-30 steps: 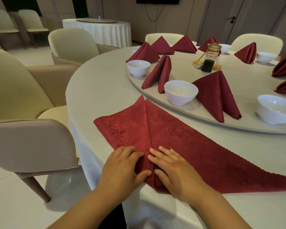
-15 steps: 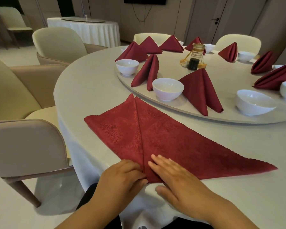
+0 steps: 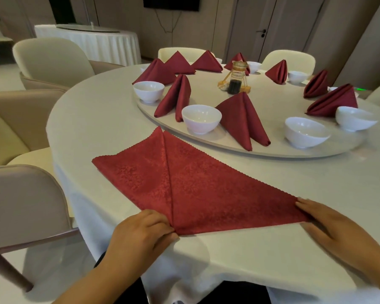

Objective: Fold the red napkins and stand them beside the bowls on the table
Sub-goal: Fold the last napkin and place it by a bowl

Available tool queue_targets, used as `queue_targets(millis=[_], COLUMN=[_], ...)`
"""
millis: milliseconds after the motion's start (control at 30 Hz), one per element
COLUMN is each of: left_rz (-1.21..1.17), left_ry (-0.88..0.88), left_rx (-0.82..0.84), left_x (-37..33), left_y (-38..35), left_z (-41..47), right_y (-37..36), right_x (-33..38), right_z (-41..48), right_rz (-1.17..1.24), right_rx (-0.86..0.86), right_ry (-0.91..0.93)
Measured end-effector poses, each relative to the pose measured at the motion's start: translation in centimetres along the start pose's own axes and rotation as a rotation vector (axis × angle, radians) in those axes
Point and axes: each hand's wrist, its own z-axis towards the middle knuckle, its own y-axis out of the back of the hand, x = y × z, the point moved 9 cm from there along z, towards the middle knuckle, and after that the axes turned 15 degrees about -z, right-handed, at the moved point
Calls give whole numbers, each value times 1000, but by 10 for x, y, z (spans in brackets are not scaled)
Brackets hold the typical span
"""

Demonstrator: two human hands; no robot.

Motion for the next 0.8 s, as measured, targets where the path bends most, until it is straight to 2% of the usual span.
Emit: queue_targets(millis=[100, 233, 300, 400, 567, 633, 733, 800], left_rz=[41, 80, 85, 68, 26, -12, -39, -25], left_ry=[-69, -133, -144, -118, 38, 98, 187, 263], left_rx=[-11, -8, 0, -3, 63, 26, -37, -4], left_x=[-3, -3, 0, 10, 29, 36, 48, 57], left_y=[0, 6, 15, 35, 56, 63, 64, 54], left_z=[1, -1, -7, -18, -29, -26, -13, -3], right_y=[15, 20, 24, 52, 110, 123, 126, 125], right_x=[-18, -11, -7, 7, 33, 47, 62, 76], right_z=[-6, -4, -5, -9, 0, 17, 60, 94], right_rz=[-80, -167, -61, 181, 586, 704, 779, 735], right_rx=[-213, -232, -164, -196, -275, -299, -309, -304], right_ry=[-67, -51, -39, 52, 44, 23, -16, -49])
